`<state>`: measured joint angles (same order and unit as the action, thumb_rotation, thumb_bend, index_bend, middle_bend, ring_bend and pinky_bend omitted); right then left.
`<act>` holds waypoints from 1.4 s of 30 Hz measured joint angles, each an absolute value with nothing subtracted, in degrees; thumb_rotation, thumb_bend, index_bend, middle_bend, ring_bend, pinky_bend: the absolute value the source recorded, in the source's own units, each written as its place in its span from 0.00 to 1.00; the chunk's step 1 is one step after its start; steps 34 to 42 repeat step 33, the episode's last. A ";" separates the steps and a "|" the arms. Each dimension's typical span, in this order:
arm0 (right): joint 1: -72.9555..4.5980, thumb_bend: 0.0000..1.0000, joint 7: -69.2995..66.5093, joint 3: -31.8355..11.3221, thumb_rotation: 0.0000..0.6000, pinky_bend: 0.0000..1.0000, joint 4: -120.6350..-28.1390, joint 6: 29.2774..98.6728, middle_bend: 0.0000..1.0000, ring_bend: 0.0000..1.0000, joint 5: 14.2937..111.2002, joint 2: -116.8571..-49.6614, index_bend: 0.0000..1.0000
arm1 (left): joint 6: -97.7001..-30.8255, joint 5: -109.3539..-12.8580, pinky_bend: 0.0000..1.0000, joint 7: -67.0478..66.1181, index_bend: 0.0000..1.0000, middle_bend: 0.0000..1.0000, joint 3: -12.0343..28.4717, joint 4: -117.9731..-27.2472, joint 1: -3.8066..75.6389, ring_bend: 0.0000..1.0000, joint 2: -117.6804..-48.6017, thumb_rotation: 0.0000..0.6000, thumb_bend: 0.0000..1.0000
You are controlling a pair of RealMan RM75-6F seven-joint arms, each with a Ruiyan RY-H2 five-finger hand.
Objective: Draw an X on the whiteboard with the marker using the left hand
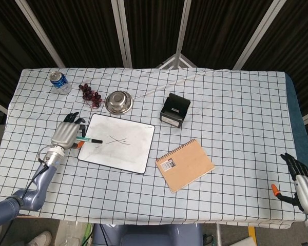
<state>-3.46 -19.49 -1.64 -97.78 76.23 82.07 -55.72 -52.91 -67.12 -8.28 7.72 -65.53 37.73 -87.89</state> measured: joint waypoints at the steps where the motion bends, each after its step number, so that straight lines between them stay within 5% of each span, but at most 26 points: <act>1: -3.45 0.35 -19.44 -1.64 1.00 0.00 -97.81 76.23 0.00 0.00 82.04 -55.71 0.00 | -52.99 -66.89 0.00 -8.43 0.50 0.10 7.68 -65.65 37.51 0.00 -87.65 1.00 0.34; 11: -3.40 0.35 -19.03 -1.63 1.00 0.00 -97.89 76.33 0.00 0.00 81.99 -55.75 0.00 | -53.41 -64.16 0.00 -9.46 0.00 0.00 7.91 -68.67 35.53 0.00 -84.67 1.00 0.17; 20: -3.20 0.35 -18.92 -1.58 1.00 0.00 -97.93 76.79 0.00 0.00 82.25 -55.74 0.00 | -55.66 -60.94 0.00 -11.93 0.00 0.00 8.49 -74.20 33.38 0.00 -81.23 1.00 0.17; 33: -3.12 0.35 -17.97 -1.21 1.00 0.00 -97.99 76.56 0.00 0.00 82.42 -55.45 0.00 | -71.56 -60.50 0.00 -17.43 0.00 0.00 4.30 -97.67 22.37 0.00 -70.60 1.00 0.17; 42: -3.12 0.35 -17.97 -1.21 1.00 0.00 -97.99 76.56 0.00 0.00 82.42 -55.45 0.00 | -71.56 -60.50 0.00 -17.43 0.00 0.00 4.30 -97.67 22.37 0.00 -70.60 1.00 0.17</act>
